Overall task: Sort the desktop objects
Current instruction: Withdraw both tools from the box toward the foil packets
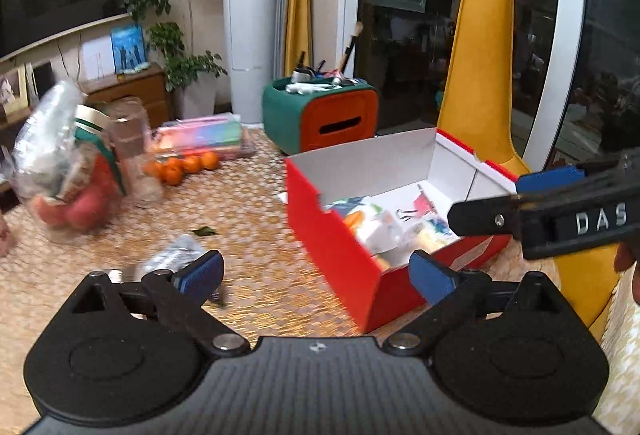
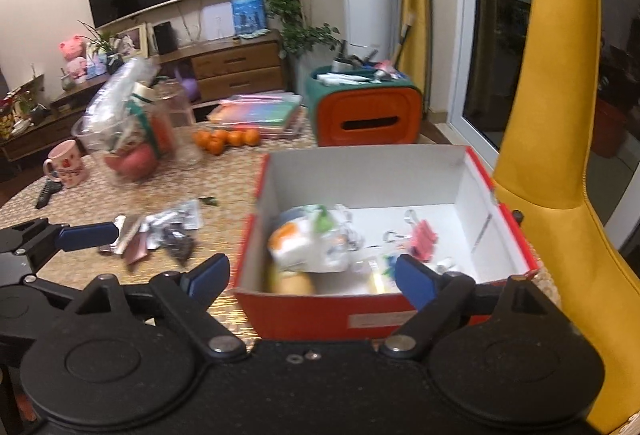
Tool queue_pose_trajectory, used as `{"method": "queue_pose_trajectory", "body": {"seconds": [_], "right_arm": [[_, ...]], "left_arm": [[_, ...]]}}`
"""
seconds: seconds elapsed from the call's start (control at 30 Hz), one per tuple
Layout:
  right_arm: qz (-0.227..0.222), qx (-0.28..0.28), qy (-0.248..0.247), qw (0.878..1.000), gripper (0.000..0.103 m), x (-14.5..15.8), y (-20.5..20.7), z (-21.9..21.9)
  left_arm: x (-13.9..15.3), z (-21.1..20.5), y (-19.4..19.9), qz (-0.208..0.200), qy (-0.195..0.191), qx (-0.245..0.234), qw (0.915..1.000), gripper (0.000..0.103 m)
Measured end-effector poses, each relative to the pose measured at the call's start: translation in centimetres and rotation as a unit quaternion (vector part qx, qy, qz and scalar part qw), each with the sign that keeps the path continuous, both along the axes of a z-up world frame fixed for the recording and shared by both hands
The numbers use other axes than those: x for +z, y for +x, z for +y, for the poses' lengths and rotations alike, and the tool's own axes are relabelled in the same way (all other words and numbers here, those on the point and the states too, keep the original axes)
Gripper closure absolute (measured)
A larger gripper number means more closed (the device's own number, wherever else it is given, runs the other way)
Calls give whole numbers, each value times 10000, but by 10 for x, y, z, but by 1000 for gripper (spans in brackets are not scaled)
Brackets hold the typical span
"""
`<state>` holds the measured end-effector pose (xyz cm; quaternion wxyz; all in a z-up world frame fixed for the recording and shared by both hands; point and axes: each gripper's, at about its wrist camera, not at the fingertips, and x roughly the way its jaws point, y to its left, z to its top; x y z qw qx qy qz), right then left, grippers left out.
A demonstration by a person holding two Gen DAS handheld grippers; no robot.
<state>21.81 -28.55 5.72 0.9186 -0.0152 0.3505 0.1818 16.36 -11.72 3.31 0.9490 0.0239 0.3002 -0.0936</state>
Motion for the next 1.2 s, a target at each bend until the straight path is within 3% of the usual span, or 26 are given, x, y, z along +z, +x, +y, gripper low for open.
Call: {"method": "queue_pose_trajectory", "body": {"seconds": [0.33,0.5,0.83,1.2], "right_arm": [[-32,284,110,9995,12,3,-19,68],[-8,388,130,9992,11,-1,-19,92],[96,631,2,9980,9,-25,-2,138],[175,967,-340,9946,9,-66,27,172]], "left_arm": [[-8,69,-31,-314,263,99,9991,4],[-20,106,-30,-212,23,362,9991,3],[-46,167,-3,-64,-437,960,9944,0],[-79,189,44,218,-293,1121,9930,0]]}}
